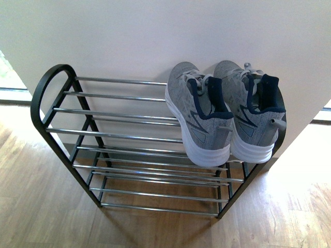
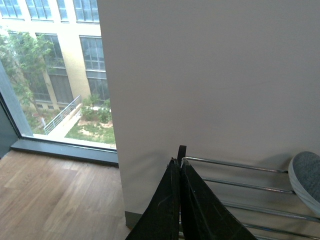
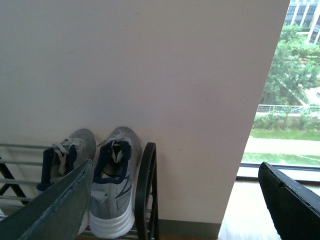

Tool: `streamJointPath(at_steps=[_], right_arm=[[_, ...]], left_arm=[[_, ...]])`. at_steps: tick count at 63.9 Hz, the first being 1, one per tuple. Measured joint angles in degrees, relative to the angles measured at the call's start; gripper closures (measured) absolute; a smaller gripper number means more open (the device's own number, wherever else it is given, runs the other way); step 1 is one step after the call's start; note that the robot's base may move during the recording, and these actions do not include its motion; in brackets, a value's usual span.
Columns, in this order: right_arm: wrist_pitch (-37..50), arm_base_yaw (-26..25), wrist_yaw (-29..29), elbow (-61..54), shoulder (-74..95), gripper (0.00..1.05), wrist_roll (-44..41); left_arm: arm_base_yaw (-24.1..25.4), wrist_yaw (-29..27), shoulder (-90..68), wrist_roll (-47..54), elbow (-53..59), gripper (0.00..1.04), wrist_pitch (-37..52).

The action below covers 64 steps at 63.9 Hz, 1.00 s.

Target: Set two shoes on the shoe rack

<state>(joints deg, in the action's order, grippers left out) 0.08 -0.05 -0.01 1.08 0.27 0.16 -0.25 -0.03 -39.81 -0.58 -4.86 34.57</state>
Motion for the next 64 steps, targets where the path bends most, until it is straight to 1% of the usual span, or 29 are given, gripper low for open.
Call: streamJointPath(at_steps=[16,20,24,41,64], right_arm=[[0.0,0.0,0.0,0.0,0.0,0.09,0.0],[0.0,0.0,0.0,0.0,0.0,0.09,0.0],[0.0,0.0,0.0,0.0,0.0,0.09,0.0],[0.0,0.0,0.0,0.0,0.0,0.09,0.0],[0.0,0.0,0.0,0.0,0.0,0.09,0.0]], left_arm=[[0.0,0.0,7.2,0.0,2.1,1.04,-5.0],[0.0,0.0,7.8,0.0,3.4,1.04,-3.6],[0.0,0.0,8.9,0.0,4.0,1.04,-4.2],[0.0,0.0,17.1,0.0,4.0,1.04,-12.0],[0.0,0.0,24.7,0.0,4.0,1.04,-19.5]])
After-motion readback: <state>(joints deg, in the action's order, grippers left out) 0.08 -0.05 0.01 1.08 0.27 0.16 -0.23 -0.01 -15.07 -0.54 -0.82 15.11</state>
